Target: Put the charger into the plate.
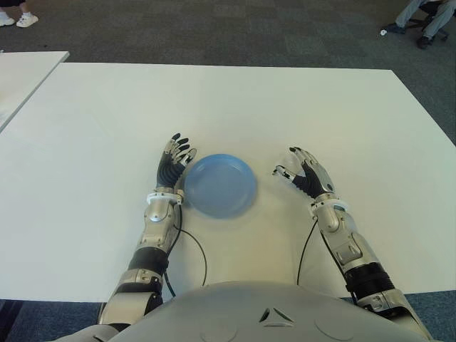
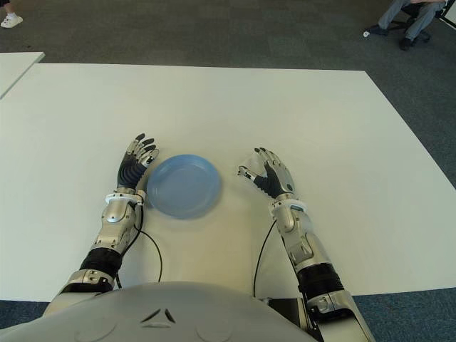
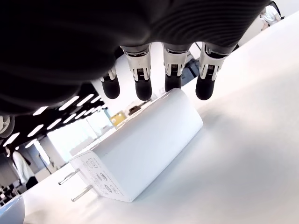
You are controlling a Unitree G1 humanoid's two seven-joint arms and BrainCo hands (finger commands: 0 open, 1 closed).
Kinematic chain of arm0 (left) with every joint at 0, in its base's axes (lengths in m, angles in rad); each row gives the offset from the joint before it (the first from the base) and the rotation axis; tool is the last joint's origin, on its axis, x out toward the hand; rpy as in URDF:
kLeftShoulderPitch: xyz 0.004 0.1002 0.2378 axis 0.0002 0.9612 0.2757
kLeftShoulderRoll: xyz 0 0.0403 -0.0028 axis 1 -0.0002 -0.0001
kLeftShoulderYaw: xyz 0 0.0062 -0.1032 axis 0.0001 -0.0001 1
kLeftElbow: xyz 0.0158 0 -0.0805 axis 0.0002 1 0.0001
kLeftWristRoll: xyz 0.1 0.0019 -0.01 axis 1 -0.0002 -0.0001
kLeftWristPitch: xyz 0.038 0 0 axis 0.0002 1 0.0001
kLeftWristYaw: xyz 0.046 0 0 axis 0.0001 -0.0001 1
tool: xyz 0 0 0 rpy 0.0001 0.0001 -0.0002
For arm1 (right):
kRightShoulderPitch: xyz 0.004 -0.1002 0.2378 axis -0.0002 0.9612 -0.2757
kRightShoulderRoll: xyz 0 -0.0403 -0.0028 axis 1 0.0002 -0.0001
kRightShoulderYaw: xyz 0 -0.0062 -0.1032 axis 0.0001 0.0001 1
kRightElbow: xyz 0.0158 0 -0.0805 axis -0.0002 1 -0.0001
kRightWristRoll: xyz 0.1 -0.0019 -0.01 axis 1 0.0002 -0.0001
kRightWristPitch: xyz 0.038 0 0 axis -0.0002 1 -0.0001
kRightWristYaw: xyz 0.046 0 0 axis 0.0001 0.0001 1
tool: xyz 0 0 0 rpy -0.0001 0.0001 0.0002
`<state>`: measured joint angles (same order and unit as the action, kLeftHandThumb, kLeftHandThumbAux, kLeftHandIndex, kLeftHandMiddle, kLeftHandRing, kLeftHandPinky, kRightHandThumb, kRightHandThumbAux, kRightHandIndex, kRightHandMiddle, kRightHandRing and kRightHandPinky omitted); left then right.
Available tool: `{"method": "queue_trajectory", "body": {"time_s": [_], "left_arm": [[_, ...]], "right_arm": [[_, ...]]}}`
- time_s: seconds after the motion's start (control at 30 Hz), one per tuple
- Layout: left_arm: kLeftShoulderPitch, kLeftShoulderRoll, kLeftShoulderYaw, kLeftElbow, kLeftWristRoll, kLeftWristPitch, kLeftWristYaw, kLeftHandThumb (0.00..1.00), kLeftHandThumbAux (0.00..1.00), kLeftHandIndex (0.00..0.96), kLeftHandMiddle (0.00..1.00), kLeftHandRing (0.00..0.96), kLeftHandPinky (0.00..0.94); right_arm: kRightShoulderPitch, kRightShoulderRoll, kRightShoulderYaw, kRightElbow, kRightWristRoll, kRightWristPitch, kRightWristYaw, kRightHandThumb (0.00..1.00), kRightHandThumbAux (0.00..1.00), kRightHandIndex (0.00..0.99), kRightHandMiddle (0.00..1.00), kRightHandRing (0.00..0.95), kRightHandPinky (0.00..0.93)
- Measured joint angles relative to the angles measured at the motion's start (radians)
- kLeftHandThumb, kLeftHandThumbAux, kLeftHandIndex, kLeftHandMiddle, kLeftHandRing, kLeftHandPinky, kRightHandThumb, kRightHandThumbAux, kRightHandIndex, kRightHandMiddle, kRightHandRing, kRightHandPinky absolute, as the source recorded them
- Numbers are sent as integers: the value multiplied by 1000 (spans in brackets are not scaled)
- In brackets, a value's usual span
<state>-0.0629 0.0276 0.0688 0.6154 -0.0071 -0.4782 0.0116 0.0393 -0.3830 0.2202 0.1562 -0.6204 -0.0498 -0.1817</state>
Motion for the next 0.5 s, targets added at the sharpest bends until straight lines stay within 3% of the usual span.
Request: {"method": "queue_trajectory", "body": {"time_s": [0.5], "left_arm": [[0,-2,0,-6,-1,4,0,0,585,118,201,216,245]], "right_arm": [[6,0,1,-7,-9,9,13,309,169,0,0,0,0]]}}
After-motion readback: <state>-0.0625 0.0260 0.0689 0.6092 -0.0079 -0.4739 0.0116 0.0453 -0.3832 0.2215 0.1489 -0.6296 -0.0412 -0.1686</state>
